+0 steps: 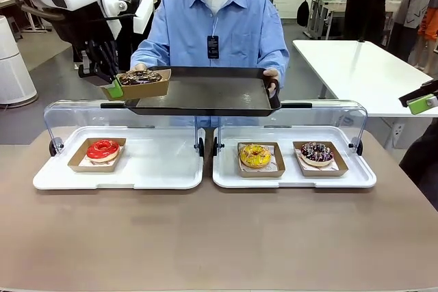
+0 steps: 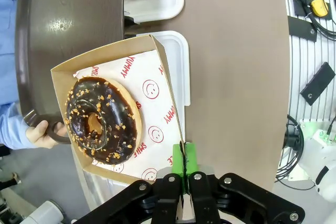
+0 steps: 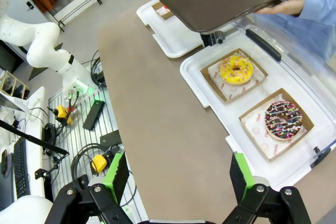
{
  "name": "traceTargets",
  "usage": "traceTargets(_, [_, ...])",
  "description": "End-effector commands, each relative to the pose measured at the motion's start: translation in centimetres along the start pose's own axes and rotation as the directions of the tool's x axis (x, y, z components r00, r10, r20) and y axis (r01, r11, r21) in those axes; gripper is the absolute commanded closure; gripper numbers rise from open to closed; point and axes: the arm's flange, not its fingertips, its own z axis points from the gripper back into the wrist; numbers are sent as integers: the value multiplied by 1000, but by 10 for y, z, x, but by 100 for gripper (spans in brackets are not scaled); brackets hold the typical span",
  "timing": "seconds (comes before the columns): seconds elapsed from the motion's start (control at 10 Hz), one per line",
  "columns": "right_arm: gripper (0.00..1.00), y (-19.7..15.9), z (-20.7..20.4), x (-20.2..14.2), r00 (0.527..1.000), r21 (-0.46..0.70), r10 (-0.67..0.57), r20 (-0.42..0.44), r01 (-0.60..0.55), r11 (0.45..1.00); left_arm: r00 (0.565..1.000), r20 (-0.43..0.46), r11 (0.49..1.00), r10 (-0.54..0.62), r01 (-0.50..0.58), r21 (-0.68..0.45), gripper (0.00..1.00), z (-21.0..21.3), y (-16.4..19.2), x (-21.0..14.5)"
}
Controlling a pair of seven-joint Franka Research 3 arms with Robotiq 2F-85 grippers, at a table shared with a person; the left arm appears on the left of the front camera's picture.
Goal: Provide the desired donut to the person.
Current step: Place the picked Paper togo box onto the Handle tray extended by the person.
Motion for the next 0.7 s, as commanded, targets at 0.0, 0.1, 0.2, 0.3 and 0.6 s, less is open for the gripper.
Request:
traceTargets(0.0, [0, 1, -1, 1, 1000, -1, -8, -4, 8, 1000, 1000, -5, 1000, 2, -2, 6, 100, 1, -1, 1])
traceTargets(0.1, [0, 1, -1, 1, 1000, -1, -8, -4, 8, 1000, 1000, 0, 1000, 0, 0, 0, 99, 0, 0, 0])
traceTargets(0.2, [0, 1, -1, 1, 1000, -1, -8, -4, 8, 1000, 997, 18, 997, -72, 71, 7, 99, -2, 26, 10])
traceTargets(0.3, [0, 1, -1, 1, 1000, -1, -8, -4, 8, 1000, 992, 42, 992, -117, 114, 59, 99, -5, 34, 22])
traceTargets(0.6, [0, 1, -1, 1, 1000, -1, -8, -4, 8, 1000, 986, 49, 988, -157, 156, 19, 99, -26, 80, 44])
